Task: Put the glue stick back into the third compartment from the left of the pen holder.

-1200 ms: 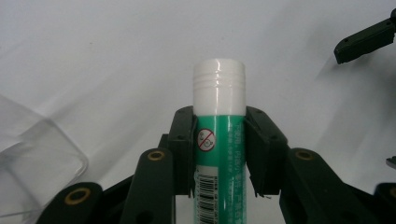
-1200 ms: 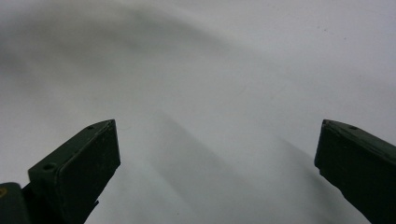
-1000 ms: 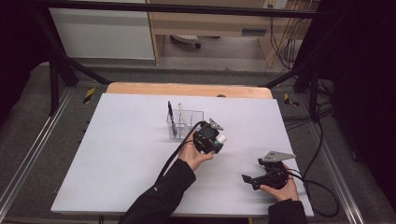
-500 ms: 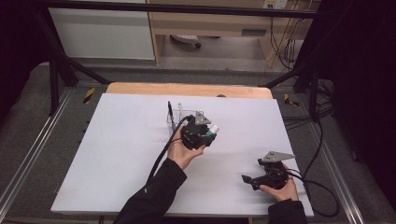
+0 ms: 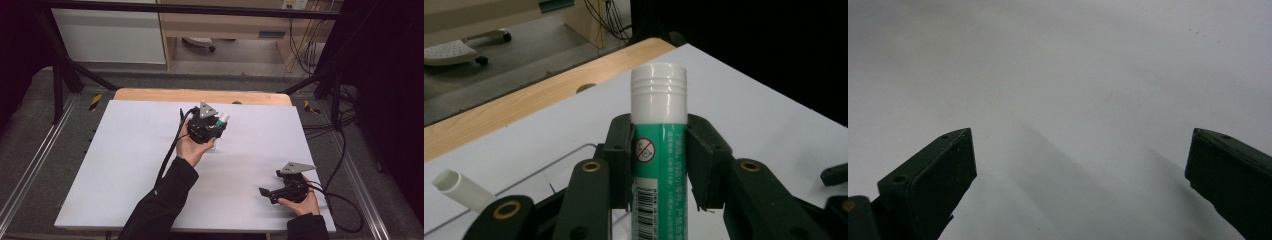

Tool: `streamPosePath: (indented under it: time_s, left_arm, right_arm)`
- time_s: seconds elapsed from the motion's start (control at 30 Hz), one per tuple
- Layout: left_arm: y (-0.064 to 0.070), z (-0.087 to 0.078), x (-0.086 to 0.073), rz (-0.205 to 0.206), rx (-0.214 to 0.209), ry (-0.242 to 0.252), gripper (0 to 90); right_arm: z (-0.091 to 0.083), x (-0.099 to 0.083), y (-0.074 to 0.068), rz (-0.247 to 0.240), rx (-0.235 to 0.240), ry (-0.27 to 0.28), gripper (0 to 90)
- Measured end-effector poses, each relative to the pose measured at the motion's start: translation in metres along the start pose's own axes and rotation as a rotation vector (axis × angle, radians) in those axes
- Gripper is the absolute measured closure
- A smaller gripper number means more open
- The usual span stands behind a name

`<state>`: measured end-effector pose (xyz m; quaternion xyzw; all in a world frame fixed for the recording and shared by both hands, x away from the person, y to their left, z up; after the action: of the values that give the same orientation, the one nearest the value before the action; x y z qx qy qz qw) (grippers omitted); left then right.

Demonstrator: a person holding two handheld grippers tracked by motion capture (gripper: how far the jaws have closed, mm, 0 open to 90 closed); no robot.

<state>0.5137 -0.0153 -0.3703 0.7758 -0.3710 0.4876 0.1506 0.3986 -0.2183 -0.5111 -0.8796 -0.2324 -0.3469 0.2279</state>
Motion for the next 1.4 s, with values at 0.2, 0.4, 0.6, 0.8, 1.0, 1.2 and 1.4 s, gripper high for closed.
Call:
streamPosePath:
  time_s: [0.2, 0.4, 0.6, 0.8, 1.0, 1.2, 1.4]
  left_arm:
    - [-0.014, 0.009, 0.004, -0.013, 0.030, 0.017, 64.9]
    - [-0.027, 0.020, 0.002, -0.032, 0.040, 0.043, 64.9]
    - [-0.035, 0.030, -0.001, -0.054, 0.044, 0.066, 64.9]
    - [-0.040, 0.038, -0.005, -0.037, 0.055, 0.072, 64.9]
    - [-0.040, 0.045, -0.011, -0.036, 0.047, 0.061, 64.9]
    - [-0.040, 0.049, -0.019, -0.039, 0.043, 0.060, 64.9]
    - [-0.041, 0.051, -0.026, -0.048, 0.040, 0.057, 64.8]
  right_arm:
    - [0.001, 0.000, 0.000, -0.001, 0.000, -0.004, 0.5]
    - [0.001, -0.001, 0.000, 0.001, 0.000, -0.006, 0.6]
    - [0.001, -0.001, 0.000, 0.001, 0.001, -0.006, 0.6]
    - [0.001, -0.001, 0.000, -0.004, 0.000, -0.010, 0.5]
    - [0.001, -0.001, 0.000, -0.002, 0.000, -0.010, 0.5]
    - [0.002, -0.002, 0.000, 0.000, -0.002, -0.011, 0.6]
    - [0.002, -0.002, 0.000, -0.006, -0.002, -0.014, 0.5]
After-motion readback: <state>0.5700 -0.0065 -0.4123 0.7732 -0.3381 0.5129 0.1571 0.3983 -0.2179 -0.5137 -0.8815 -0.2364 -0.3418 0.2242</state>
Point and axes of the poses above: each handheld gripper's, and its own axes: z roughly forward along the jaws, x roughly out of its top, y roughly to its right, the point moved 9 cm from there along z, roughly forward along the jaws, and after that the axes turned 9 degrees about z, right-handed, at the moved point
